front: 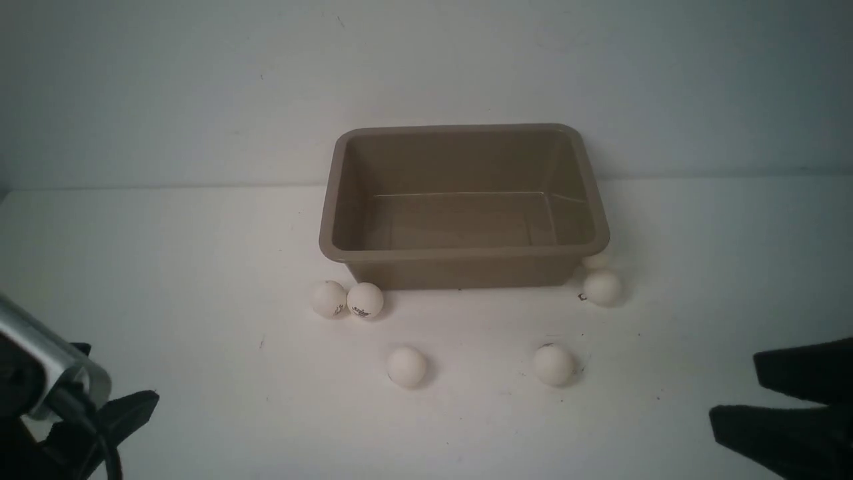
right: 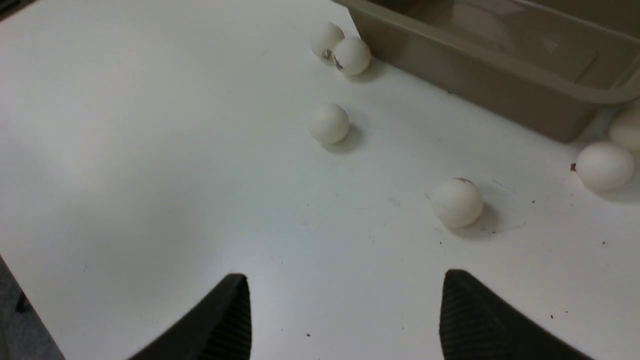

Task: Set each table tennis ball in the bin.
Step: Use the right arm to clamp the table tennis ball closest to it

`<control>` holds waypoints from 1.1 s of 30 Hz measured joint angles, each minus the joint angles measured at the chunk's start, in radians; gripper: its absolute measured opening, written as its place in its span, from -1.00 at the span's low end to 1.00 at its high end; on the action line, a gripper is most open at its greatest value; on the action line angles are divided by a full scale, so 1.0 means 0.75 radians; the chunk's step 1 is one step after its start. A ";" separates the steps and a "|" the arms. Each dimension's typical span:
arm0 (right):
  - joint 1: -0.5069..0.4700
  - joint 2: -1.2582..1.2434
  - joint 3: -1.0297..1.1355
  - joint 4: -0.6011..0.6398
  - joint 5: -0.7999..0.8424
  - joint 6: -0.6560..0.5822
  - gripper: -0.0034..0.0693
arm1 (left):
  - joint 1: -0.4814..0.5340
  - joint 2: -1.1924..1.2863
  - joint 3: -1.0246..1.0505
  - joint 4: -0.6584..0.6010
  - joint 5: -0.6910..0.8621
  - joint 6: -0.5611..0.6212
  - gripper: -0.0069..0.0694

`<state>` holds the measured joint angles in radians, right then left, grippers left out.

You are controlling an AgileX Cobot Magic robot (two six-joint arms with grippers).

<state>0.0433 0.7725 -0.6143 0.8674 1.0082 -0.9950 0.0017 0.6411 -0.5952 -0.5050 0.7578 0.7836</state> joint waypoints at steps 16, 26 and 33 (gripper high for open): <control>0.003 0.823 -0.610 -0.133 0.066 0.023 0.36 | 0.000 0.049 0.000 -0.126 -0.189 0.081 0.36; 0.240 1.175 -0.793 -0.185 0.100 0.055 0.36 | 0.000 0.049 0.000 -0.127 -0.224 0.081 0.36; 0.389 1.317 -0.793 -0.444 -0.079 0.261 0.36 | 0.000 0.049 0.000 -0.125 -0.224 0.081 0.36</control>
<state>0.3351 1.7600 -1.2090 0.5346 0.9489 -0.7996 0.0017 0.6775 -0.5952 -0.5985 0.5897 0.8443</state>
